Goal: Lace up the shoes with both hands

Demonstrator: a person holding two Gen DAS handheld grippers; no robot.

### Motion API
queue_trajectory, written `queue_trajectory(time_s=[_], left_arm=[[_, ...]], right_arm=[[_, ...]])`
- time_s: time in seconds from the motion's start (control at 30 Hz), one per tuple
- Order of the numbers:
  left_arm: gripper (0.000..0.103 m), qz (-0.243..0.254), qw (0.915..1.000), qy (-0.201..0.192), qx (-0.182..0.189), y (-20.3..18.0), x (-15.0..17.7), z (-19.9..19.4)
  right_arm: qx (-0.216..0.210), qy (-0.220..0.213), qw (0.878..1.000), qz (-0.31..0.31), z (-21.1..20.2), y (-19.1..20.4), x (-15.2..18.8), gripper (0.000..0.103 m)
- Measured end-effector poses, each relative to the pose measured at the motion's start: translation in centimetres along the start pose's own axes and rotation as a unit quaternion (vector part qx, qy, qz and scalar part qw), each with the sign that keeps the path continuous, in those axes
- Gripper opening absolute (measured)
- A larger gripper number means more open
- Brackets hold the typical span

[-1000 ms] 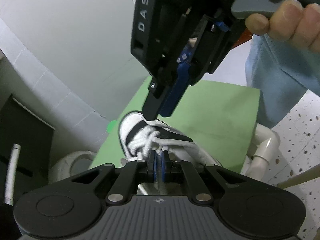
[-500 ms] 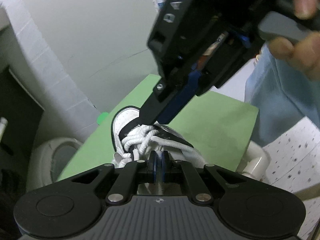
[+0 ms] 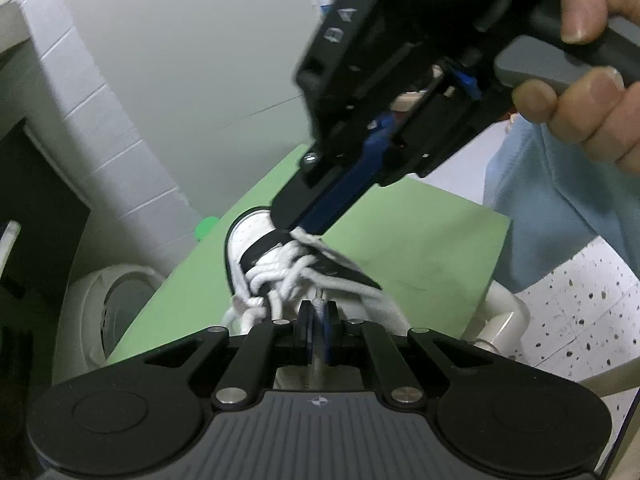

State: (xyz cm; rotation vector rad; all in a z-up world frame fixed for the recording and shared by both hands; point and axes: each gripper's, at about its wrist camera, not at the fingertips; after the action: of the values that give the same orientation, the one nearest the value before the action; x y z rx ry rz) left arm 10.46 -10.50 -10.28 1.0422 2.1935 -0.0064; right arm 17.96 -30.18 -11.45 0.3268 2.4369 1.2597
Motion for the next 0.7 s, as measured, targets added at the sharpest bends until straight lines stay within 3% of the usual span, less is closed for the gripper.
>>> queue_trajectory(time_s=[0.23, 0.43, 0.7], left_arm=[[0.004, -0.005, 0.9999, -0.006, 0.009, -0.4, -0.3, 0.5], [0.004, -0.033, 0.9993, -0.013, 0.014, 0.3, -0.9, 0.9], [0.004, -0.043, 0.9987, -0.017, 0.020, 0.4, -1.0, 0.9]], right_arm=[[-0.006, 0.000, 1.000, -0.002, 0.0, 0.0, 0.1, 0.016], [-0.037, 0.009, 0.999, 0.013, 0.6, 0.0, 0.1, 0.016], [0.015, 0.006, 1.000, 0.010, 1.1, -0.6, 0.0, 0.016]])
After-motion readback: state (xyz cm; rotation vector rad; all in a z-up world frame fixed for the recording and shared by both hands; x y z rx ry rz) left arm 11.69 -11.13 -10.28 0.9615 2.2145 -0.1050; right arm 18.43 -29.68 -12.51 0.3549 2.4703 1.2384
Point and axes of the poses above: each gripper's, at about its wrist camera, not at the fingertips, and z roughly the way its jaws point, y to its left, x to its underside, and after that the axes turned 2 degrees about -x, right-handed
